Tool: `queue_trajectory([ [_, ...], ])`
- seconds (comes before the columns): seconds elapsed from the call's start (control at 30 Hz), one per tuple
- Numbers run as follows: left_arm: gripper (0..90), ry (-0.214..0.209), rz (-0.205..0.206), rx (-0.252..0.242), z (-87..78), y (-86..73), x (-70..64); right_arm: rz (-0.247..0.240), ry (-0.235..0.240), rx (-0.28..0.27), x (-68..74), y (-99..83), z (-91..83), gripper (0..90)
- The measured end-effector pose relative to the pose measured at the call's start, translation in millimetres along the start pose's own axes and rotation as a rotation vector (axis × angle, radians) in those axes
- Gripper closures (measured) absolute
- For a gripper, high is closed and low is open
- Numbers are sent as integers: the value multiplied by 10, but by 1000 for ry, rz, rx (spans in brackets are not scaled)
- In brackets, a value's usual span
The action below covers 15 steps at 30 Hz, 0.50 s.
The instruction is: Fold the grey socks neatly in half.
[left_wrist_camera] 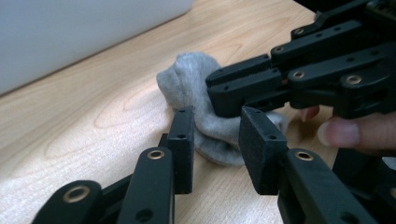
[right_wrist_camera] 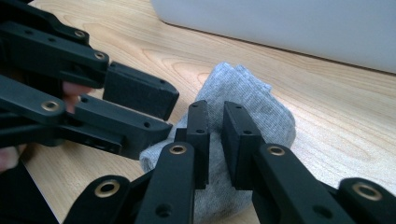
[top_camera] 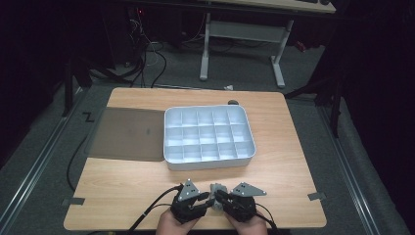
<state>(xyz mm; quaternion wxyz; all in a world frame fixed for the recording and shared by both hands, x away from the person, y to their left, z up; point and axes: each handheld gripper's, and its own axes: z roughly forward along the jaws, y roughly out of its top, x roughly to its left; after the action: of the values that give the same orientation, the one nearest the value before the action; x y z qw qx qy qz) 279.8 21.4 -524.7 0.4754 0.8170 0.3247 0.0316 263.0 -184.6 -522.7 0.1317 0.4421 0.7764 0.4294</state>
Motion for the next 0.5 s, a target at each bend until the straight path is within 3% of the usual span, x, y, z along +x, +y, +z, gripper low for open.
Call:
queue_trajectory([
  [0.23, 696, 5, 12, 27, 53, -24, 8, 5, -6, -2, 6, 6, -11, 813],
  [0.37, 700, 12, 26, 44, 77, -34, -11, 16, -13, -23, -28, 31, -60, 765],
  [0.5, 698, 16, 27, 34, 61, -27, -14, 13, -19, -30, -30, 27, -86, 777],
])
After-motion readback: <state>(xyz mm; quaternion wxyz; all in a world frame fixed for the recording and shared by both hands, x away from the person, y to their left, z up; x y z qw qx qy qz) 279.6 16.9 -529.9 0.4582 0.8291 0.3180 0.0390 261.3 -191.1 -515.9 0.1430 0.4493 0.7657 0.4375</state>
